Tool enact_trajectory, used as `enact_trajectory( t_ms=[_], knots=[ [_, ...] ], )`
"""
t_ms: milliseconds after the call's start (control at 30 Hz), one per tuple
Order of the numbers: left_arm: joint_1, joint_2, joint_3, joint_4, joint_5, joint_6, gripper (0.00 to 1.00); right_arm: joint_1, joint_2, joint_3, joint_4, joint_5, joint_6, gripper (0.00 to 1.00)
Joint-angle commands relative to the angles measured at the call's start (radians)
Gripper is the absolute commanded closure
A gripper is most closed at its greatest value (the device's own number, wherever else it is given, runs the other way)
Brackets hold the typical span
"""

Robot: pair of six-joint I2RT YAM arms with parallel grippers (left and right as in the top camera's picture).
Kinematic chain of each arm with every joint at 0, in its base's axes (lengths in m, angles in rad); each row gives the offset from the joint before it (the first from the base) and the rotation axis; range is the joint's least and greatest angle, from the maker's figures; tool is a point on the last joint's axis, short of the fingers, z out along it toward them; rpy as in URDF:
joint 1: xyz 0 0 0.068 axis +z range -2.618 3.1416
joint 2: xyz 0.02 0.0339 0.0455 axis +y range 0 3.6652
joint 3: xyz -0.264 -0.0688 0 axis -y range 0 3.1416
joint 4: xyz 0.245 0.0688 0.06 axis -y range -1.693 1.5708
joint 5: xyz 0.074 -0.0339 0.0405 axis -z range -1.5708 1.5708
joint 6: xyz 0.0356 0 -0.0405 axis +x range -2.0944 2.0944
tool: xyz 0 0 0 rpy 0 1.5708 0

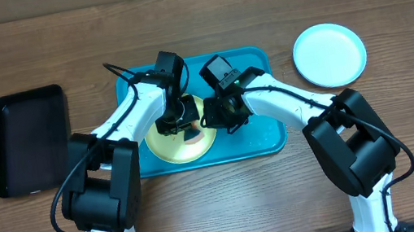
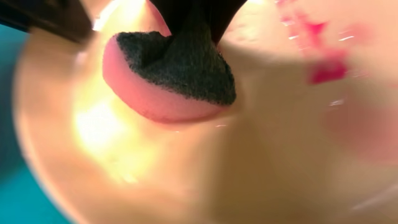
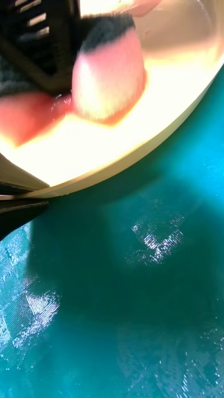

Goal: Clean dirty plates on tray and stack at the side
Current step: 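Scrub the yellow plate with the sponge in the left gripper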

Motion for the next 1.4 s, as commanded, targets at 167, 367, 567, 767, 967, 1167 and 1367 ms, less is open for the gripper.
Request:
enact_trajectory(
  t_ms=[167,367,567,767,967,1167,1367],
  knots=[
    [0.064,0.030,-0.012,-0.035,-0.358,-0.021,0.96,-0.005,0.032,-0.019,-0.015,0.092,0.011,0.96],
    [0.109,0.029,0.037,-0.122,-0.465,-0.021,0.96,-0.005,0.032,-0.019,-0.015,0.102,0.011,0.96],
    [0.128,0.029,0.100,-0.173,-0.293,-0.016,0.96,-0.005,0.032,-0.019,-0.014,0.106,0.011,0.96],
    [0.083,0.031,0.027,-0.054,0.079,0.014,0.96,-0.005,0.032,-0.019,-0.014,0.106,0.011,0.96],
    [0.007,0.031,-0.057,-0.002,0.117,0.020,0.96,-0.005,0.032,-0.019,-0.014,0.106,0.011,0.96],
    [0.003,0.031,-0.060,-0.085,-0.009,0.052,0.96,-0.005,0.032,-0.019,-0.013,0.106,0.011,0.96],
    [-0.003,0.031,-0.059,-0.085,0.212,0.175,0.96,-0.005,0.032,-0.019,0.001,0.106,0.011,0.96]
  ],
)
